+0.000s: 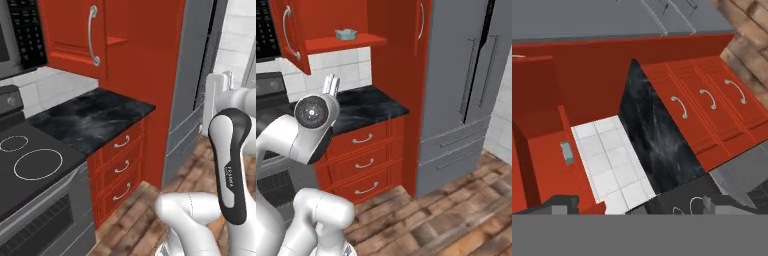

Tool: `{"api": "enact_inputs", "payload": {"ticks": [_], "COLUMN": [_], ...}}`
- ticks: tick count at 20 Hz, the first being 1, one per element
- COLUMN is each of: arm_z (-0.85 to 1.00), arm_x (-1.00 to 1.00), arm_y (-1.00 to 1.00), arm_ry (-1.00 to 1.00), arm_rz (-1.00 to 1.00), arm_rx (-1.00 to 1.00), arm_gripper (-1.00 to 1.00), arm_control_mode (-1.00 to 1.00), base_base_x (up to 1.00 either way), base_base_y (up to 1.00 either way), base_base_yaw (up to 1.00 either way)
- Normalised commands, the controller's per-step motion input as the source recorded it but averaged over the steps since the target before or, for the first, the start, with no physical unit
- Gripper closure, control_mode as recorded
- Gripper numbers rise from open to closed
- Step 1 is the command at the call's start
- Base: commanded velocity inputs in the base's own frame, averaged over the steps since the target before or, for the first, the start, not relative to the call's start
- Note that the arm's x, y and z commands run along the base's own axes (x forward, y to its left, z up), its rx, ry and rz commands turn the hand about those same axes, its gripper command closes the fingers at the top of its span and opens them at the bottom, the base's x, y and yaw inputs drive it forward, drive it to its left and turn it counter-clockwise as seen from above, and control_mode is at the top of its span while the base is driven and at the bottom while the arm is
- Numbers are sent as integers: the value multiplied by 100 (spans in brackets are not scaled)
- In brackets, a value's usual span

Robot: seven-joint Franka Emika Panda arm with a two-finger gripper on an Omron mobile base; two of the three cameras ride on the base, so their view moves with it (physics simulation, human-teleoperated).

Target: Retrieve the tupperware and aluminum foil from the cabinet and place them on the dining counter near the plate with carrot and bell pepper to prepare for storing leftovers.

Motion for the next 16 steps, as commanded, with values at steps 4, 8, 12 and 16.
{"api": "enact_inputs", "payload": {"ticks": [4,8,12,16], "arm_z": [0,0,0,0], "arm_x": [0,0,0,0], "arm_y": [0,0,0,0], "arm_ry": [0,0,0,0], "arm_rz": [0,0,0,0], "arm_rx": [0,0,0,0], "arm_gripper": [-100,-100,-100,-100], "arm_control_mode": [100,100,100,100], "base_base_x": [100,98,79,59], "base_base_y": [-32,-37,-53,-64], "base_base_yaw": [60,64,62,61]}}
